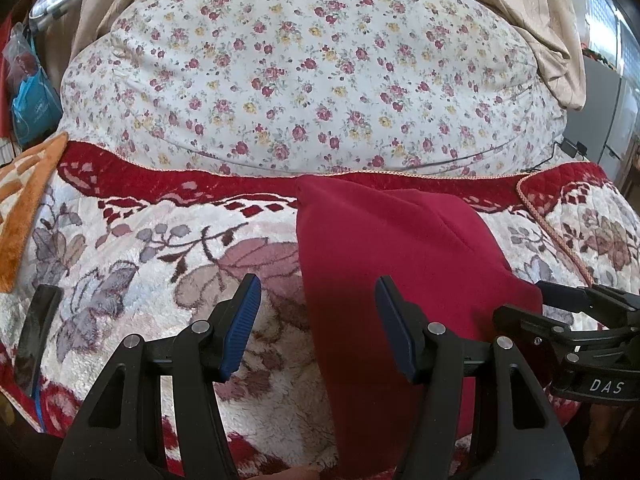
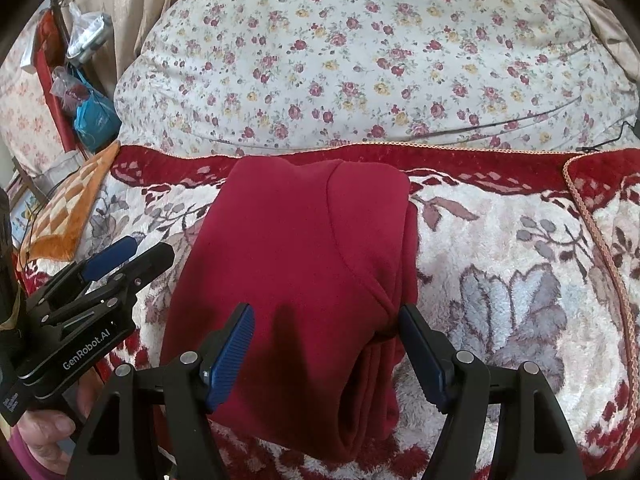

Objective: Fold small clothes

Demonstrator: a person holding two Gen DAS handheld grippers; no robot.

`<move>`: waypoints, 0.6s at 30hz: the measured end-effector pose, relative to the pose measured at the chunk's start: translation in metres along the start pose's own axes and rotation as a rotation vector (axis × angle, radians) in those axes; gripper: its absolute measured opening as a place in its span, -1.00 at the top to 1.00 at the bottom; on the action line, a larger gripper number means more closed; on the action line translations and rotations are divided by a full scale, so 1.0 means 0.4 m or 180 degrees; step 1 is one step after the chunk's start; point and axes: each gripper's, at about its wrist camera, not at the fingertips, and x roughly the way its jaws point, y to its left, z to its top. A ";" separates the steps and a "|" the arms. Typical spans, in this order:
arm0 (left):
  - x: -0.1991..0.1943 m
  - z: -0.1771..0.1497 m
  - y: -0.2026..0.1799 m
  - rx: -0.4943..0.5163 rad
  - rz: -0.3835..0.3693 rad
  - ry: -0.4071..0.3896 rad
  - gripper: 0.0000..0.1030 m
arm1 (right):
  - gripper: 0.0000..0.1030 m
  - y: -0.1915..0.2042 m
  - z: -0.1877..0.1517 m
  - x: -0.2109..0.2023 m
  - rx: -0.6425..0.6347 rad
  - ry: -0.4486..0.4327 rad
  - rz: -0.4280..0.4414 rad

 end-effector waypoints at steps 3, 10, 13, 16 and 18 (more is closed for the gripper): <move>0.000 0.000 -0.001 0.0002 0.0001 -0.0001 -0.15 | -0.39 0.000 -0.001 0.002 0.0000 0.0009 0.0007; 0.001 0.000 -0.002 -0.0008 0.0009 0.0000 -0.15 | -0.39 0.000 -0.001 0.005 -0.0015 0.0025 0.0010; 0.005 -0.005 -0.005 -0.0003 0.0015 0.0006 -0.15 | -0.40 -0.003 -0.002 0.008 -0.0016 0.0036 0.0011; 0.007 -0.009 -0.003 0.0000 0.0017 0.0008 -0.15 | -0.40 -0.003 -0.002 0.012 -0.0031 0.0055 0.0007; 0.006 -0.009 -0.002 0.0000 0.0015 0.0008 -0.15 | -0.40 -0.004 0.000 0.014 -0.0044 0.0062 0.0005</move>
